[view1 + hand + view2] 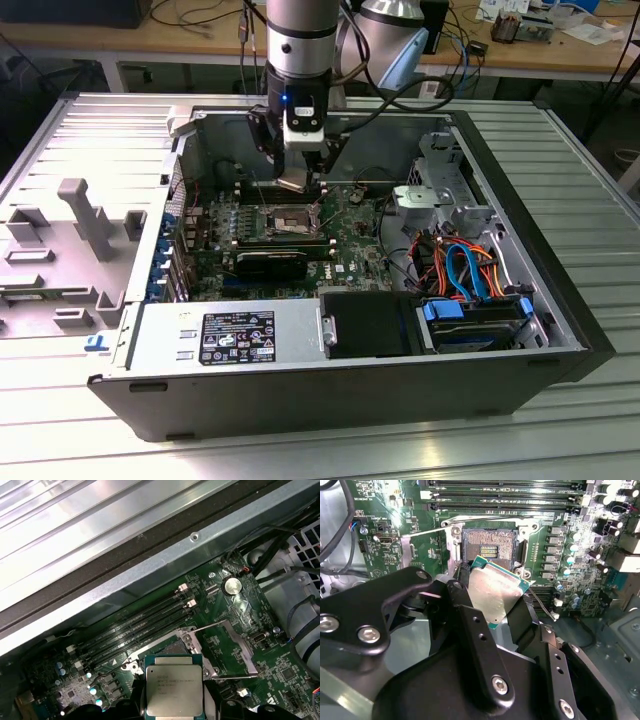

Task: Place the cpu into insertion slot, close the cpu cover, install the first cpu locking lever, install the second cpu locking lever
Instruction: 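Place the cpu into insertion slot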

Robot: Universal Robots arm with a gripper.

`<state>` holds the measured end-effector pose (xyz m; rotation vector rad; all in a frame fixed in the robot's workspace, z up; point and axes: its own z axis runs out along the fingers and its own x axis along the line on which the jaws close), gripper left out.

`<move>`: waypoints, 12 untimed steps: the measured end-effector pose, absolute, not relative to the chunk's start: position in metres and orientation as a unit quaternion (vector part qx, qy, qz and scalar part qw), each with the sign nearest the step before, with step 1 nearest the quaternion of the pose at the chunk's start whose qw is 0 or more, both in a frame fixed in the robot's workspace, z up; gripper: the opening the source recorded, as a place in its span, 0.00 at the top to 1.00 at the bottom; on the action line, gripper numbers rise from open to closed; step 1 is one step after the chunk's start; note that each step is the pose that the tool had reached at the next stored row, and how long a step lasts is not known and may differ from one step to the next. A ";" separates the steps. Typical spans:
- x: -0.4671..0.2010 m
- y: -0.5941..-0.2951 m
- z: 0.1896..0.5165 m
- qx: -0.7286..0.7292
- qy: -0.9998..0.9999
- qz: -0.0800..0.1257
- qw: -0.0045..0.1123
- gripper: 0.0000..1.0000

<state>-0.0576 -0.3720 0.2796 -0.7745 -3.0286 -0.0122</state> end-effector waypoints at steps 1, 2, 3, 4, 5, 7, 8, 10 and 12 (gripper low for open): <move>-0.058 -0.372 0.280 -0.250 -0.968 -0.004 0.008 0.45; -0.058 -0.372 0.280 -0.252 -0.968 -0.004 0.008 0.45; -0.058 -0.372 0.279 -0.254 -0.967 -0.004 0.008 0.45; -0.058 -0.372 0.279 -0.257 -0.966 -0.004 0.008 0.45; -0.058 -0.372 0.279 -0.259 -0.966 -0.004 0.008 0.45; -0.058 -0.372 0.279 -0.263 -0.965 -0.004 0.008 0.45; -0.058 -0.372 0.279 -0.267 -0.964 -0.004 0.008 0.45; -0.058 -0.372 0.279 -0.274 -0.962 -0.004 0.008 0.45; -0.058 -0.372 0.279 -0.282 -0.959 -0.004 0.008 0.45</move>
